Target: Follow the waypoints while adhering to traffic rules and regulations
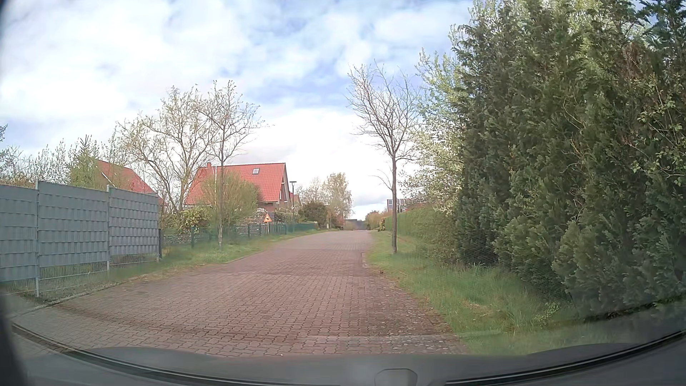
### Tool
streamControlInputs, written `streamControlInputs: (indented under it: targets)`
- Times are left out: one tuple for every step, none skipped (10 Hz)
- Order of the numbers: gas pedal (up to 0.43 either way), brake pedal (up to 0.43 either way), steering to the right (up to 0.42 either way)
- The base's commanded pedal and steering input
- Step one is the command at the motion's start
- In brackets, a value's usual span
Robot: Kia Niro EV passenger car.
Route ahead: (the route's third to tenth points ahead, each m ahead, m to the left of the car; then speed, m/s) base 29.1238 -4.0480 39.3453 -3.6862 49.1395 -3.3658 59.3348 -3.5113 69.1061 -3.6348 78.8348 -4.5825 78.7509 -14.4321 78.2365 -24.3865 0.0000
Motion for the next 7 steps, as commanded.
streamControlInputs:
  targets:
    - [0.0, 0.384, -0.006]
    - [0.0, 0.384, -0.006]
    - [0.0, 0.384, -0.006]
    - [0.0, 0.384, -0.006]
    - [0.0, 0.384, -0.006]
    - [0.0, 0.384, -0.006]
    - [0.0, 0.384, -0.006]
